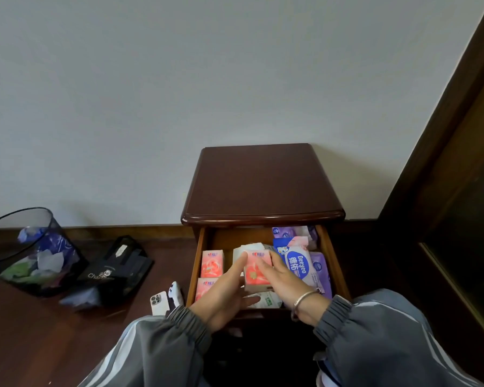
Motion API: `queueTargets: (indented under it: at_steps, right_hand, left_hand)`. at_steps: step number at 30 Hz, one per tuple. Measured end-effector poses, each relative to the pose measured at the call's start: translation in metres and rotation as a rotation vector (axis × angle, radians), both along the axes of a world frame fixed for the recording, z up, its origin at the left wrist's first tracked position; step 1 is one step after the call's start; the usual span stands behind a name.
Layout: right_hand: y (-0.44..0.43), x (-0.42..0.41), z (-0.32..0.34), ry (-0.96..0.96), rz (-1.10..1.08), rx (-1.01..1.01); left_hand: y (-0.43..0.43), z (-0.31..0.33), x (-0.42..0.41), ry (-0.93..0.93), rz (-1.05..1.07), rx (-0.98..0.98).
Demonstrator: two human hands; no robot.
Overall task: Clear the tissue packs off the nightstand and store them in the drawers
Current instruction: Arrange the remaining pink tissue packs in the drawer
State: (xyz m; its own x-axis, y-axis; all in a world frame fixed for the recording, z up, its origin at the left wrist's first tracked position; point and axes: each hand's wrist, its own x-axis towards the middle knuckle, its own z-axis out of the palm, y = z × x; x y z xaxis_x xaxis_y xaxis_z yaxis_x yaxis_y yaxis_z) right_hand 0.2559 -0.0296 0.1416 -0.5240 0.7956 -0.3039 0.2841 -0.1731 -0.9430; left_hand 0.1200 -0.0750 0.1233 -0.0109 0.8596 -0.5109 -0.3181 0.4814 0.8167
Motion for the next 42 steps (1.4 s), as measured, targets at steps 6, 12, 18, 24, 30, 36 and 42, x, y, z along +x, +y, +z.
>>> queueTargets:
  at_steps: [6, 12, 18, 24, 30, 36, 42]
  right_hand:
    - [0.006, 0.0, -0.009, -0.024, 0.01, -0.1]
    - [0.021, -0.008, -0.024, 0.104, -0.048, -0.332]
    - [0.026, -0.022, -0.038, 0.174, -0.054, -0.357]
    - [0.047, -0.041, -0.036, -0.02, -0.146, -0.095]
    - [0.081, -0.075, -0.054, -0.318, -0.139, 0.199]
    - [0.09, -0.098, -0.081, -0.622, 0.045, 0.391]
    - [0.098, -0.072, -0.089, -0.786, 0.115, 0.447]
  left_hand:
    - [-0.015, -0.005, -0.017, 0.087, 0.015, 0.028]
    - [-0.021, -0.01, -0.034, 0.036, 0.0, 0.04]
    - [-0.026, -0.018, -0.056, 0.009, 0.032, 0.041]
    - [-0.029, -0.02, -0.081, 0.259, 0.286, 0.123]
    - [-0.03, -0.03, -0.095, 0.442, 0.502, 0.101]
    - [-0.028, -0.035, -0.09, 0.413, 0.494, 0.099]
    - [-0.03, -0.036, -0.092, 0.447, 0.458, 0.063]
